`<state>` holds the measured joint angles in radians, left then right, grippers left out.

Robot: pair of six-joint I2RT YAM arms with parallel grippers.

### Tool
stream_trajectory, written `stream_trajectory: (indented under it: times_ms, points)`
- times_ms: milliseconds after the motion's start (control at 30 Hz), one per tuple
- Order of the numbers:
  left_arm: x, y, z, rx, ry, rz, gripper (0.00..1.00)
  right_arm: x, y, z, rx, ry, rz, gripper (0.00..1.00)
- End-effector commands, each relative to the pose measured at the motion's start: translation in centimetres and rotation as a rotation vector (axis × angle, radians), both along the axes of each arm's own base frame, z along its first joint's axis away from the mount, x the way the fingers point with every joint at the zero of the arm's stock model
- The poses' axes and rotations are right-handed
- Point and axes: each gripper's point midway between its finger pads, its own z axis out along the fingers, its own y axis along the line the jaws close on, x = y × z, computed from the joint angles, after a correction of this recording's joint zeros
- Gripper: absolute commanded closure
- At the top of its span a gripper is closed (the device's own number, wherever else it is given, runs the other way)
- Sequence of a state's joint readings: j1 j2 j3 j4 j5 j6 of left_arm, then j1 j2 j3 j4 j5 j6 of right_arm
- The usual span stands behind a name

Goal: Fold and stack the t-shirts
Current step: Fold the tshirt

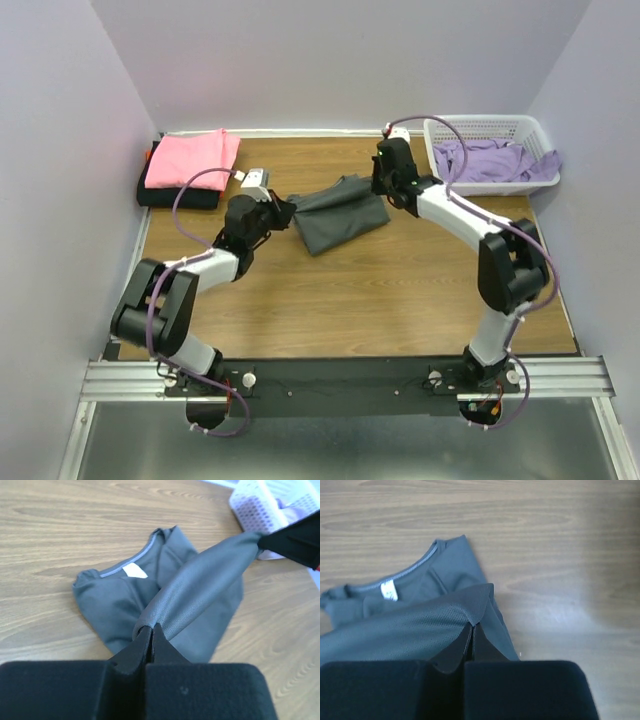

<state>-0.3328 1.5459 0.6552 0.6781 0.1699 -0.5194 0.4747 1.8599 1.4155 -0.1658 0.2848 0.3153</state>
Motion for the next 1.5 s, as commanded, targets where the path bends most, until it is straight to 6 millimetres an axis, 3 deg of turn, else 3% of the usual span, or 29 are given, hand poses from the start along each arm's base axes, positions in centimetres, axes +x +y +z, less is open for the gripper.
stream_trajectory:
  times_ms: [0, 33, 100, 167, 200, 267, 300, 333, 400, 433, 600, 833, 1100, 1300, 1333, 1467]
  points:
    - [-2.4, -0.9, 1.8, 0.000, -0.061, -0.052, 1.00, -3.4, 1.0, 2.1, 0.059, -0.022, 0.028, 0.98]
    - [-2.8, -1.0, 1.8, 0.004, -0.063, -0.048, 1.00, -4.7, 0.5, 0.7, 0.037, 0.003, 0.015, 0.98]
    - [-4.3, -1.7, 2.3, 0.005, -0.067, -0.065, 1.00, -6.6, 0.7, 1.8, 0.052, -0.019, 0.007, 0.99]
    - [-5.0, -1.6, 2.6, 0.008, -0.070, -0.041, 1.00, -8.5, -0.4, 0.8, 0.029, -0.009, -0.023, 0.98]
    - [-5.9, -1.6, 3.0, 0.006, -0.075, -0.029, 1.00, -9.5, -0.4, 2.4, 0.064, -0.041, -0.026, 0.98]
    - [-6.8, -1.6, 3.5, 0.002, -0.081, -0.015, 1.00, -11.3, -1.3, 1.4, 0.058, -0.028, -0.036, 0.98]
    - [-7.5, -1.5, 4.6, -0.014, -0.105, -0.014, 1.00, -11.9, -1.5, 2.0, 0.072, -0.040, -0.035, 0.98]
    - [-8.1, -1.1, 4.0, -0.002, -0.087, 0.015, 1.00, -12.8, -1.6, 3.3, 0.099, -0.070, -0.033, 0.98]
    - [-9.2, -0.8, 4.4, -0.012, -0.092, 0.021, 1.00, -14.3, -2.1, 3.1, 0.111, -0.075, -0.025, 0.98]
    - [-9.7, -0.9, 4.5, -0.016, -0.090, 0.021, 1.00, -15.0, -2.3, 4.5, 0.140, -0.103, -0.018, 0.98]
    - [-11.9, -1.5, 5.1, -0.039, -0.091, 0.000, 1.00, -17.6, -2.9, 5.2, 0.187, -0.113, 0.000, 0.98]
    - [-15.1, -2.2, 4.5, -0.072, -0.051, -0.003, 1.00, -20.8, -3.2, 4.1, 0.223, -0.088, 0.028, 0.98]
    - [-17.7, -2.9, 5.4, -0.132, -0.047, -0.033, 1.00, -22.2, -3.5, 6.2, 0.281, -0.136, 0.043, 0.99]
    - [-16.3, -2.5, 6.8, -0.100, -0.095, 0.023, 1.00, -20.3, -4.2, 8.5, 0.226, -0.198, -0.023, 0.99]
    - [-16.0, -2.4, 7.1, -0.096, -0.104, 0.039, 1.00, -19.8, -4.2, 9.5, 0.226, -0.222, -0.034, 0.98]
    - [-15.1, -3.0, 7.5, -0.071, -0.118, 0.036, 1.00, -18.2, -4.0, 10.4, 0.188, -0.250, -0.064, 0.98]
